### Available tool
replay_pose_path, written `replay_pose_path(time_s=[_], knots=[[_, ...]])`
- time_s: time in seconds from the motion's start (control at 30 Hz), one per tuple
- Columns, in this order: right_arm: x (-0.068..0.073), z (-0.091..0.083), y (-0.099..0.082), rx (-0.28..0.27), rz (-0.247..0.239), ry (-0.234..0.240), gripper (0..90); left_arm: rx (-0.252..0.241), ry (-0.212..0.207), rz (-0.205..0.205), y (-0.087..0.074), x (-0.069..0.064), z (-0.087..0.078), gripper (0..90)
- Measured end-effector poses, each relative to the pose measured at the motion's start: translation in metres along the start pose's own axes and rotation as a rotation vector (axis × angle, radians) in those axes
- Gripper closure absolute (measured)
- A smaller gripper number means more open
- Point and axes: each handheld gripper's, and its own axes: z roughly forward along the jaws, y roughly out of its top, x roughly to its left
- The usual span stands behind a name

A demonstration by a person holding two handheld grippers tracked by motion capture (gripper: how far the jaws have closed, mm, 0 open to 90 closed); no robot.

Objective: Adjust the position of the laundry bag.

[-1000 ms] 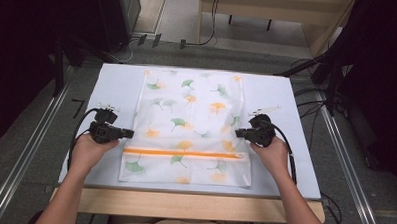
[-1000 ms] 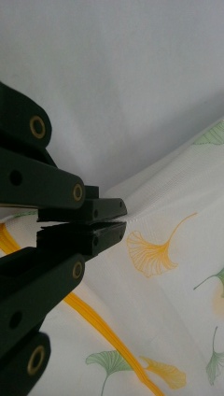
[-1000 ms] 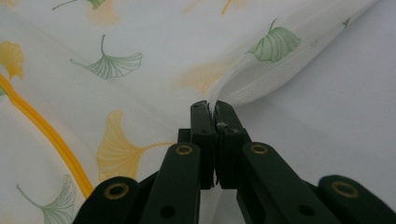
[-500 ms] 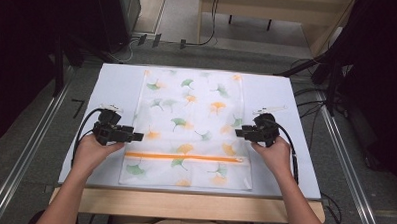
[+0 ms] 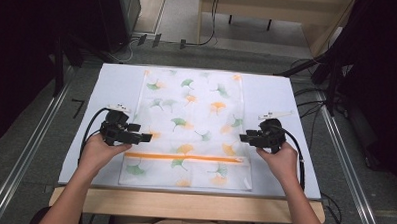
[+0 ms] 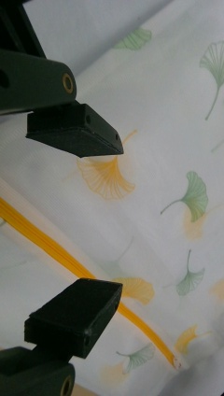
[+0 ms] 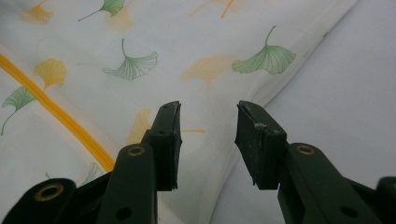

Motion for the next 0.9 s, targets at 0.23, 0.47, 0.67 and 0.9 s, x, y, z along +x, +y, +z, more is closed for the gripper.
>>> replay_pose_path(time_s=[0.23, 0.47, 0.67, 0.9], knots=[[0.005, -0.011, -0.013, 0.003, 0.005, -0.005, 60.7, 0.015, -0.047, 0.014, 0.009, -0.008, 0.008, 27.5], [0.009, -0.015, -0.023, 0.018, -0.005, -0.015, 60.1, 0.024, -0.02, 0.025, 0.016, -0.016, 0.013, 37.4], [0.009, -0.017, -0.03, 0.028, 0.007, -0.023, 58.6, 0.013, -0.057, 0.047, 0.022, -0.021, 0.019, 42.2], [0.01, -0.019, -0.036, 0.034, 0.025, -0.021, 58.5, 0.037, -0.096, 0.072, 0.027, -0.028, 0.032, 41.7]])
